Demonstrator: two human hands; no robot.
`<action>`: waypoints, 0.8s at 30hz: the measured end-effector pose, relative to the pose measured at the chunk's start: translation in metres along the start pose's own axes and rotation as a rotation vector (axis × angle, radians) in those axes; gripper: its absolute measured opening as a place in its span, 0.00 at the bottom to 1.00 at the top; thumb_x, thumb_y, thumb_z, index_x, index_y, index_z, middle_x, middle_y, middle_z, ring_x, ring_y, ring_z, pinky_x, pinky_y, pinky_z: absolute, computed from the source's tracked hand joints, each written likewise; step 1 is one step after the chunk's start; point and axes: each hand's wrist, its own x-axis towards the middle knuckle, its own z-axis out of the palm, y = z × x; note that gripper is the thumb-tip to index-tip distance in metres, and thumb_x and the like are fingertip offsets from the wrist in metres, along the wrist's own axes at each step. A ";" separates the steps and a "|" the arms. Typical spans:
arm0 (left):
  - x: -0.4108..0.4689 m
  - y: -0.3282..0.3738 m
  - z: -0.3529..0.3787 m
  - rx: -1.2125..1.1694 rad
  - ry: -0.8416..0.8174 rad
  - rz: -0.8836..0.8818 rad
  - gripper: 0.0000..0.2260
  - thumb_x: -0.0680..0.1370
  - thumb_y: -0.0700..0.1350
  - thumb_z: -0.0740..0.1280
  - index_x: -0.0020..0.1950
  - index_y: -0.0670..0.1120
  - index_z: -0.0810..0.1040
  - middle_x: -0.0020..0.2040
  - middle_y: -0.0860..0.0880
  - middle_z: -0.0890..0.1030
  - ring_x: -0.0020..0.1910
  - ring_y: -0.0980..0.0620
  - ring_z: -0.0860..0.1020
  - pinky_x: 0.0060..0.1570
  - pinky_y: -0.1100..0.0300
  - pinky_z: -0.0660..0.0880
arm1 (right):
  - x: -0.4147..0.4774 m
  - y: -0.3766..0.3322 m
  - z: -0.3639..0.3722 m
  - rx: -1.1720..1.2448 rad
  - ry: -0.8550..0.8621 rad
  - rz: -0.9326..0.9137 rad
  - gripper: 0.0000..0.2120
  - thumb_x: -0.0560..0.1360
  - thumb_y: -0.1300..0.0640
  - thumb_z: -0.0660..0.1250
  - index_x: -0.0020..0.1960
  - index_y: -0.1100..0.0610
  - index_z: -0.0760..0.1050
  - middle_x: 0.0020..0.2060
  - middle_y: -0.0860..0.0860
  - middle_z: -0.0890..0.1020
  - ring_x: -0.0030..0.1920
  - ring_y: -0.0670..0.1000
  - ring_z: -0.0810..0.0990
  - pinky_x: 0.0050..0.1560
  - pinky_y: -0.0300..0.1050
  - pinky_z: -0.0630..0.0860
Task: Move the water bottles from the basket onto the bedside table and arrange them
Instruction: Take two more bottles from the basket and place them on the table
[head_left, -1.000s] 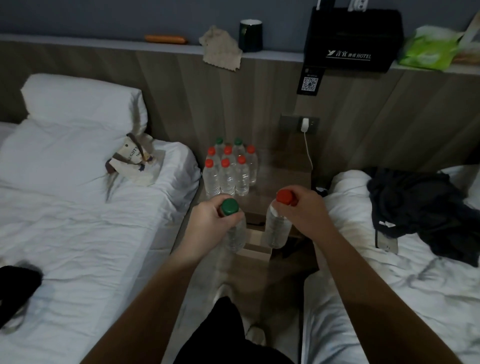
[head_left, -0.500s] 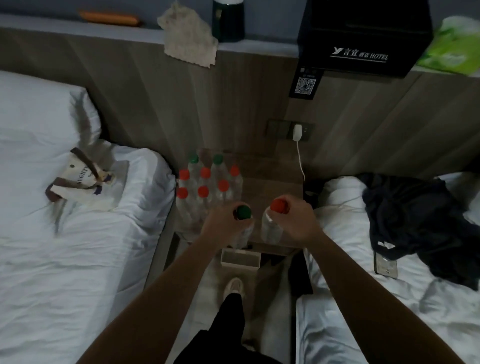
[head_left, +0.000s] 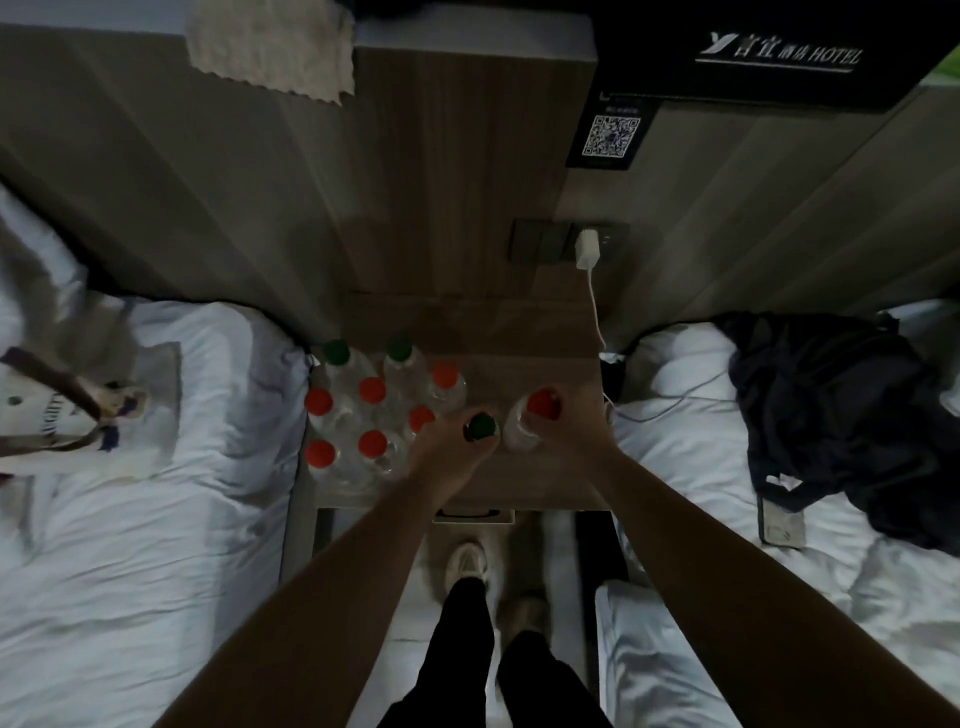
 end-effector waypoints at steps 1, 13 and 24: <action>0.005 -0.001 0.002 0.006 0.003 -0.014 0.12 0.71 0.59 0.66 0.53 0.59 0.77 0.43 0.57 0.81 0.46 0.56 0.79 0.45 0.57 0.76 | 0.004 0.001 0.001 0.000 -0.011 0.002 0.12 0.72 0.54 0.71 0.53 0.51 0.72 0.37 0.38 0.66 0.39 0.40 0.68 0.48 0.39 0.64; 0.003 -0.006 0.019 -0.020 0.161 -0.055 0.12 0.74 0.57 0.66 0.56 0.57 0.74 0.47 0.54 0.81 0.45 0.53 0.80 0.46 0.53 0.79 | 0.026 0.016 0.010 0.014 -0.070 0.014 0.22 0.72 0.50 0.72 0.62 0.57 0.70 0.47 0.45 0.72 0.54 0.50 0.75 0.54 0.43 0.68; -0.055 -0.005 0.029 -0.176 0.132 -0.228 0.15 0.77 0.46 0.66 0.63 0.47 0.72 0.39 0.51 0.77 0.38 0.53 0.77 0.37 0.62 0.74 | -0.025 0.040 -0.018 0.066 -0.220 -0.049 0.25 0.77 0.52 0.66 0.71 0.56 0.64 0.65 0.55 0.74 0.59 0.52 0.75 0.59 0.48 0.71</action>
